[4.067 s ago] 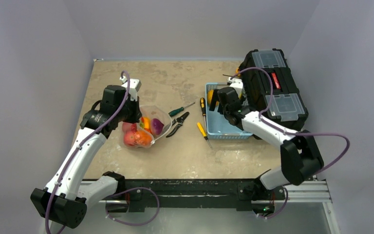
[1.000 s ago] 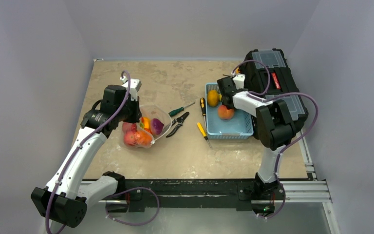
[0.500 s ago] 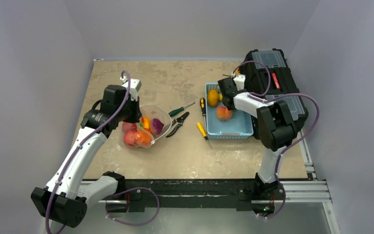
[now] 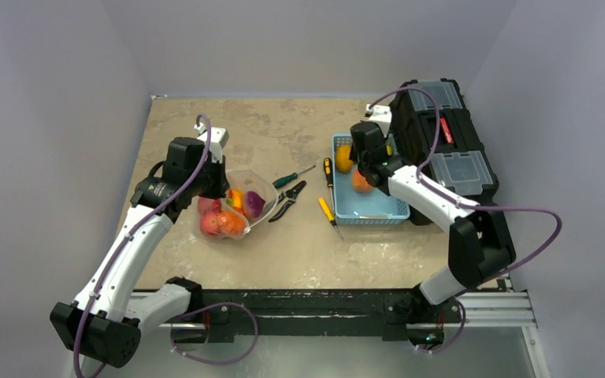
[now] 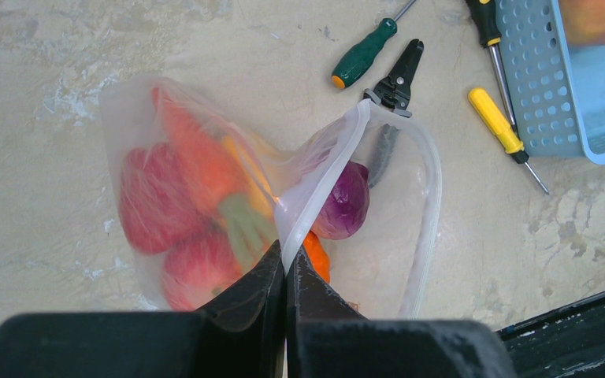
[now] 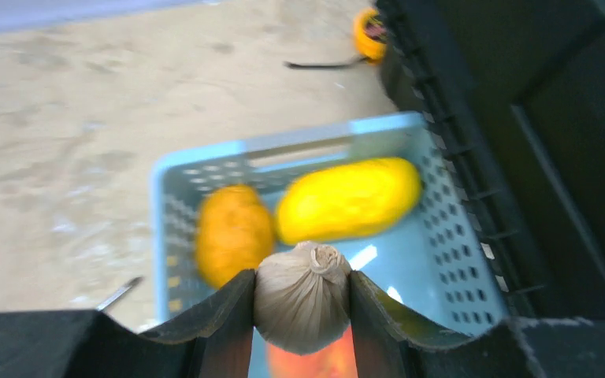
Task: Place the food in the zip-top bag and seal the zipper
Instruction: Pick up the fake vegetable from the bin, then place the fake vegetable in the zipper food storage bag.
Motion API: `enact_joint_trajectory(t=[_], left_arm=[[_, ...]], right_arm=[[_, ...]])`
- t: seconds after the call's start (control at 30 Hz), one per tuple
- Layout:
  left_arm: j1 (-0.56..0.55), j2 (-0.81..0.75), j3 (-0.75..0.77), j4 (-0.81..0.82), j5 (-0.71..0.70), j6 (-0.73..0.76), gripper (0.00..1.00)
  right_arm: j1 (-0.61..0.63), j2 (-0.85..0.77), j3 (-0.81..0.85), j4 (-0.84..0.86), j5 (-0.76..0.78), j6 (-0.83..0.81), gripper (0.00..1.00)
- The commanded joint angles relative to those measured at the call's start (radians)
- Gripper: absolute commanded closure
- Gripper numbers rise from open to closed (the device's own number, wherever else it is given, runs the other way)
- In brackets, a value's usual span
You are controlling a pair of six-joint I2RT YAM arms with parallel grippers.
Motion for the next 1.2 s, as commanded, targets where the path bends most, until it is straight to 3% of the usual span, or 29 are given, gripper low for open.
enact_joint_trajectory(t=[0.0,0.17,0.4,0.53,0.73,1.0,1.17], left_arm=[[-0.001,0.002,0.031,0.01,0.017,0.01,1.0],[-0.001,0.004,0.032,0.011,0.015,0.011,1.0],[-0.001,0.006,0.03,0.011,0.01,0.01,1.0],[-0.001,0.0,0.031,0.01,0.01,0.01,1.0],[-0.001,-0.018,0.03,0.013,0.007,0.011,1.0],[-0.001,-0.032,0.03,0.013,0.003,0.011,1.0],[-0.001,-0.033,0.03,0.015,0.0,0.011,1.0]], right_arm=[[0.116,-0.084,0.0,0.091,-0.13,-0.084,0.79],[0.255,-0.129,-0.005,0.193,-0.426,-0.06,0.79],[0.476,-0.092,0.008,0.405,-0.664,-0.04,0.78],[0.53,-0.007,0.064,0.431,-0.678,-0.007,0.78],[0.555,0.138,0.205,0.352,-0.574,0.014,0.72],[0.556,0.226,0.293,0.317,-0.528,0.007,0.39],[0.556,0.219,0.294,0.281,-0.524,0.004,0.3]])
